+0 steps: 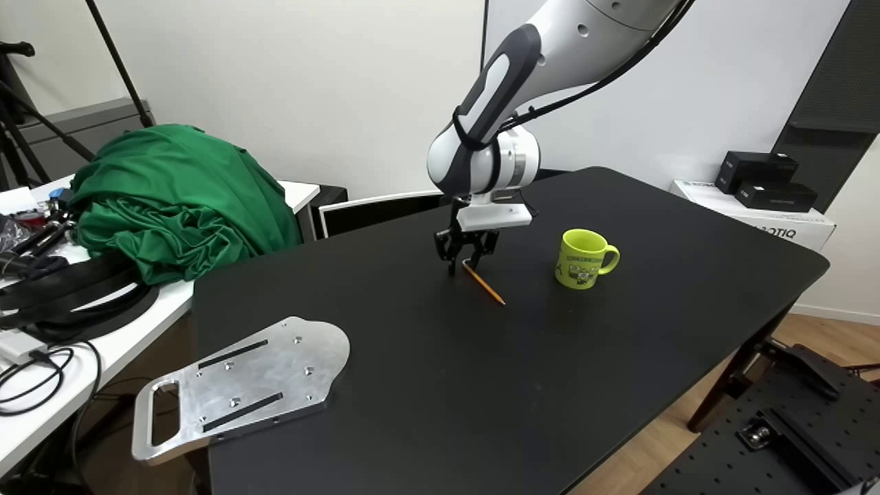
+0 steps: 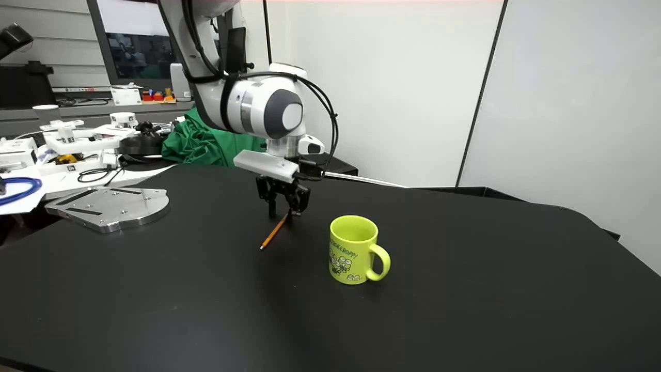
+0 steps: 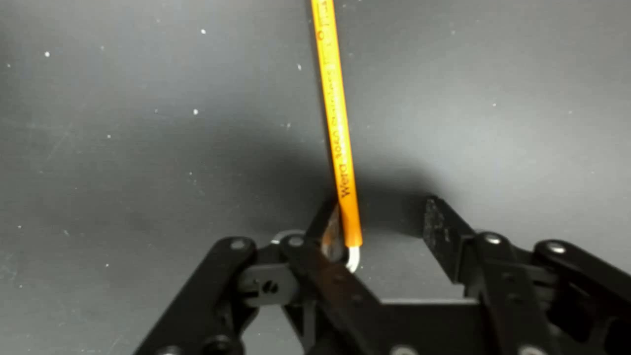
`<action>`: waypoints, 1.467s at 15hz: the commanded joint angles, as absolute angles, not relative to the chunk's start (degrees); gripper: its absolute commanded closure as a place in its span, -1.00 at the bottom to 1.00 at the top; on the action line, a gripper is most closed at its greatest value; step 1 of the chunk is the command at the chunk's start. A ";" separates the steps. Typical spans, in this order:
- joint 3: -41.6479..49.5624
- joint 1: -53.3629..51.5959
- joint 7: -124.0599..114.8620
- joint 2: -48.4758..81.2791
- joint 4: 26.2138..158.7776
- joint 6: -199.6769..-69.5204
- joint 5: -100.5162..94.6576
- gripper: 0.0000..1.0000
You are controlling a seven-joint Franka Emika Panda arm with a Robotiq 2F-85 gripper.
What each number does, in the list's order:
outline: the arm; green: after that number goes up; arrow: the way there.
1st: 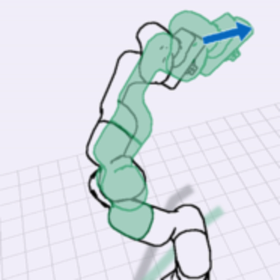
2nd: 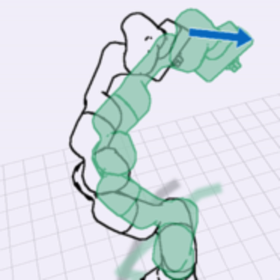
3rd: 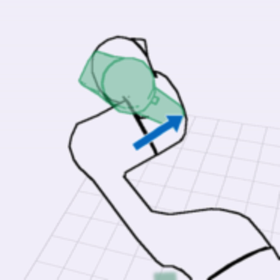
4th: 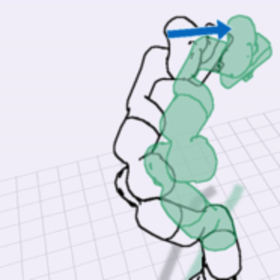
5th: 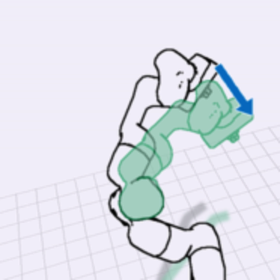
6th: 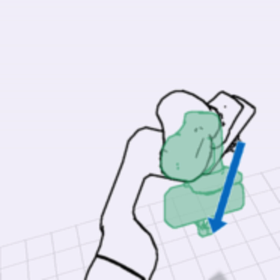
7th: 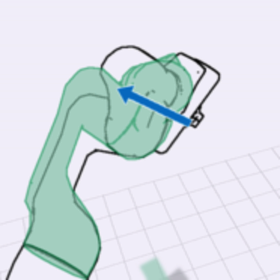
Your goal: Pick the object from the table and put it in the cup
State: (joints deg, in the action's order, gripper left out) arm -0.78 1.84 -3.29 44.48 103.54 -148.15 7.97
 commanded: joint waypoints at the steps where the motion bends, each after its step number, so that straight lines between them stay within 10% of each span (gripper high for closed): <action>1: -0.49 1.37 -4.95 45.80 101.66 -148.21 8.05 0.60; 5: -0.48 1.28 -4.99 45.62 101.43 -148.15 8.10 1.00; 21: 1.43 3.86 -5.24 31.88 110.98 -148.41 8.96 0.94; 22: 1.64 4.03 -5.36 30.99 111.89 -148.18 9.00 0.30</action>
